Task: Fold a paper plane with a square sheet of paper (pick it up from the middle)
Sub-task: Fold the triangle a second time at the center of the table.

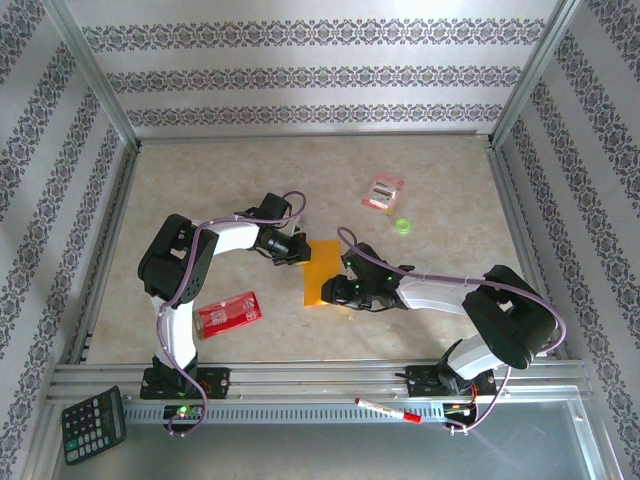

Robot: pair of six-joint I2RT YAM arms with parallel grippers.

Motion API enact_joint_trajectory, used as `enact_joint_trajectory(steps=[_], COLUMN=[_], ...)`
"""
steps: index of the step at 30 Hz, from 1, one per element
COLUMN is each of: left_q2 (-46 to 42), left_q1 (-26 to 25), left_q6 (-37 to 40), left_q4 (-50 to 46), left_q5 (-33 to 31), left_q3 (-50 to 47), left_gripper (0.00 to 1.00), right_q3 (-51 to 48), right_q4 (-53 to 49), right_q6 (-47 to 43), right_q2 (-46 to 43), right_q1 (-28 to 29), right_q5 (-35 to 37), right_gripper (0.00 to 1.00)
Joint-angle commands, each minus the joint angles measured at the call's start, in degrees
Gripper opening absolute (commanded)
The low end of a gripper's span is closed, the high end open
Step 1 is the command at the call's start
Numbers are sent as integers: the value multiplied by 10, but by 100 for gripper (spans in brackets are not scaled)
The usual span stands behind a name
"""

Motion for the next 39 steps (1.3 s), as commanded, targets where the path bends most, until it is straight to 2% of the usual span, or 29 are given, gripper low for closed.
enact_joint_trajectory(steps=[1,39], left_q2=[31,27], left_q1=[-3,-4], left_q6=[15,20], left_q4=[-55,-64], left_q5=[-27,-34], left_q3=[-7,-5], left_gripper=[0,0], right_q3=[13,-42], right_q4=[18,31], right_q6=[-9,-12], right_q2=[3,-79], right_q1=[0,1], right_q5=[-2,-19], right_gripper=[48,51])
